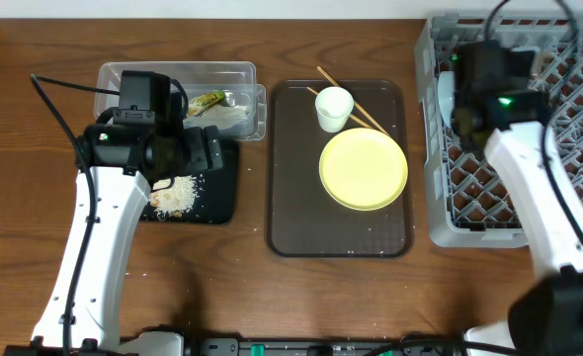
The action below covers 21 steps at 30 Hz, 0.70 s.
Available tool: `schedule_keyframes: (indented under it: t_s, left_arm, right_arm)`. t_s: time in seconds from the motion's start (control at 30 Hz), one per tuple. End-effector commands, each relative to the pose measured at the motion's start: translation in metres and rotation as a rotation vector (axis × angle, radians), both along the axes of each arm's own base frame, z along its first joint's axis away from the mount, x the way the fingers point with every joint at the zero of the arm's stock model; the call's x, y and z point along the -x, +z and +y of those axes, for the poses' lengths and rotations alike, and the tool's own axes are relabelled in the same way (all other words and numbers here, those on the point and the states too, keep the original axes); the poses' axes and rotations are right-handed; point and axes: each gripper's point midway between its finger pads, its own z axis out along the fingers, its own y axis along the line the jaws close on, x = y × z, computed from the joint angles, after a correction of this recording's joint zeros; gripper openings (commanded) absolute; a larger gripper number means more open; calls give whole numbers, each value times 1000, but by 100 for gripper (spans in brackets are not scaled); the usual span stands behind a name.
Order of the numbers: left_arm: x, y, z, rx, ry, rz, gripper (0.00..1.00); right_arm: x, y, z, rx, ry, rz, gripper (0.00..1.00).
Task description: Sort waste into correct bins and load items into the dishwasher rack
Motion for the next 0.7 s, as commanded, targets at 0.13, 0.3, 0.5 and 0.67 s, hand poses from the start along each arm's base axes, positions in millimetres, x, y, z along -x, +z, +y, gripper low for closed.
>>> schedule_keyframes:
  t_s: [0.13, 0.3, 0.5, 0.67]
  left_arm:
    - [-1, -1, 3, -14, 2, 3, 93]
    - [-1, -1, 3, -14, 2, 3, 93]
    - [-1, -1, 3, -14, 2, 3, 93]
    - [-1, -1, 3, -14, 2, 3, 93]
  right_arm:
    - [-9, -23, 2, 159, 3, 141, 1]
    - [-10, -19, 3, 268, -15, 156, 1]
    - [-12, -10, 20, 322, 15, 141, 1]
    - [-14, -10, 34, 354, 71, 183, 1]
